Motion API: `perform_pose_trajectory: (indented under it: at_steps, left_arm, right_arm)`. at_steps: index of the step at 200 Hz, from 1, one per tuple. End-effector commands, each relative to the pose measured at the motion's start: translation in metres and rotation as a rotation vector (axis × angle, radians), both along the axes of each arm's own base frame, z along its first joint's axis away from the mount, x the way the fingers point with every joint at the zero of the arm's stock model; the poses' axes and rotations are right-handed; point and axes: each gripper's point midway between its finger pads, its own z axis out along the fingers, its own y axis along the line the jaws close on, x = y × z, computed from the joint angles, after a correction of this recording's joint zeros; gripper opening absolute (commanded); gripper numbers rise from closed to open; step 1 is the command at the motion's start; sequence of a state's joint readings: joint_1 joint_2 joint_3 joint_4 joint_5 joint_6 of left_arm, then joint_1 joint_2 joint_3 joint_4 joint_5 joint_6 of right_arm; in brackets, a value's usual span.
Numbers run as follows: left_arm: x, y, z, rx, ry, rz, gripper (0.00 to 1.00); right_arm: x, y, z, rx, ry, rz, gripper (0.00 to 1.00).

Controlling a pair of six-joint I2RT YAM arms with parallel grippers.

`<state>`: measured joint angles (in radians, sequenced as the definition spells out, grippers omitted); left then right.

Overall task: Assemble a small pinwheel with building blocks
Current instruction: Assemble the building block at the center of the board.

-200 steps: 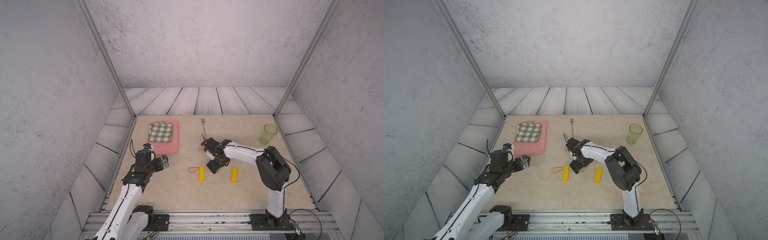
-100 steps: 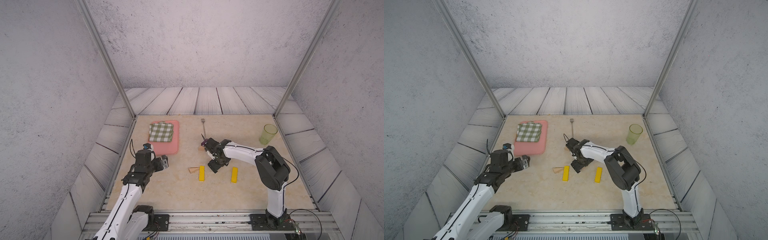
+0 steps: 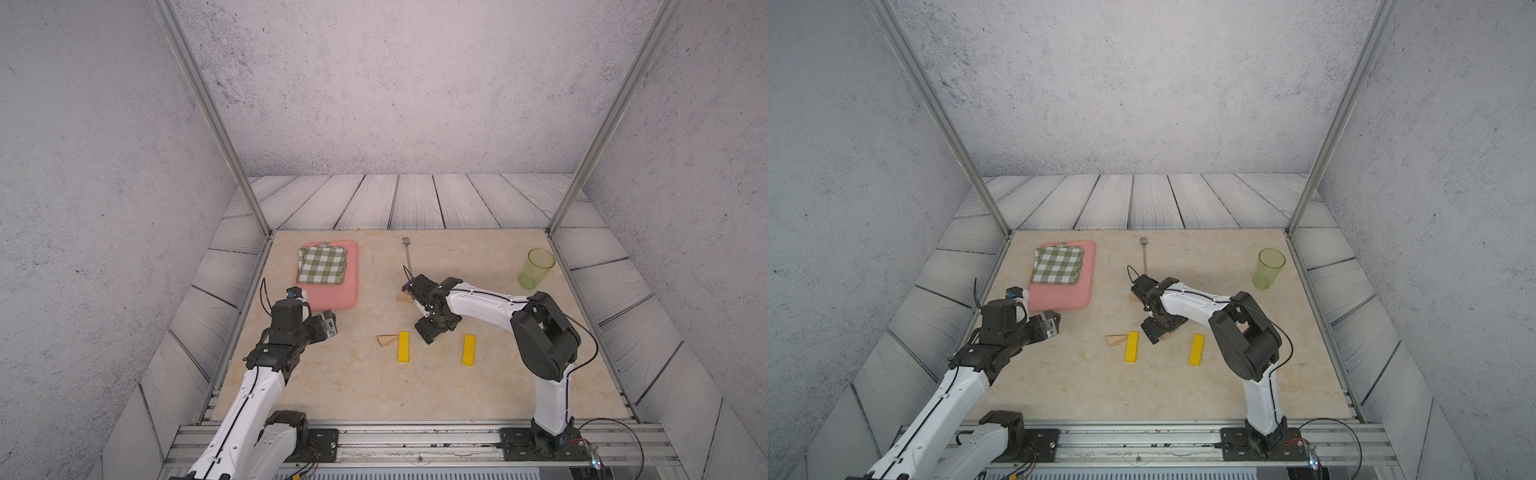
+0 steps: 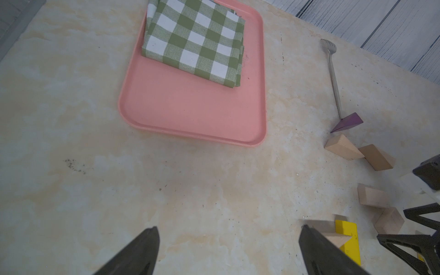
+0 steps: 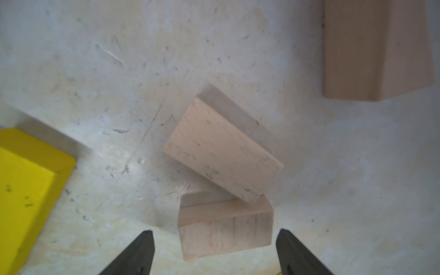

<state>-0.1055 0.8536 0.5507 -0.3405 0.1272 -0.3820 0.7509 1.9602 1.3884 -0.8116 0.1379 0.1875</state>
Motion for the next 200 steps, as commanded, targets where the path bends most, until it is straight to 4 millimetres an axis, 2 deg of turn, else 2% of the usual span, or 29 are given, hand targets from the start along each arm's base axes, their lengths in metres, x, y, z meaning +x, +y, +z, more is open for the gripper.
perform_pose_trajectory:
  at_steps: [1, 65, 114, 136, 200]
  left_arm:
    - [-0.001, -0.002, -0.001, 0.004, -0.003, -0.007, 0.98]
    - [-0.001, -0.002, 0.0, 0.005, -0.006, -0.005, 0.98]
    - [-0.001, -0.001, 0.0, 0.007, -0.007, -0.003, 0.98]
    - [-0.001, -0.001, 0.001, 0.007, -0.009, -0.003, 0.98]
    - [-0.001, -0.002, 0.001, 0.003, -0.01, -0.007, 0.98]
  right_arm:
    - [0.001, -0.007, -0.013, -0.036, 0.026, -0.043, 0.81]
    - [-0.006, -0.002, -0.026, 0.005, 0.081, -0.104, 0.66]
    - [-0.006, 0.014, -0.013, 0.082, 0.09, -0.238, 0.54]
    - [-0.008, 0.021, -0.008, 0.104, 0.087, -0.32, 0.53]
    - [-0.012, 0.037, -0.01, 0.086, 0.069, -0.361, 0.53]
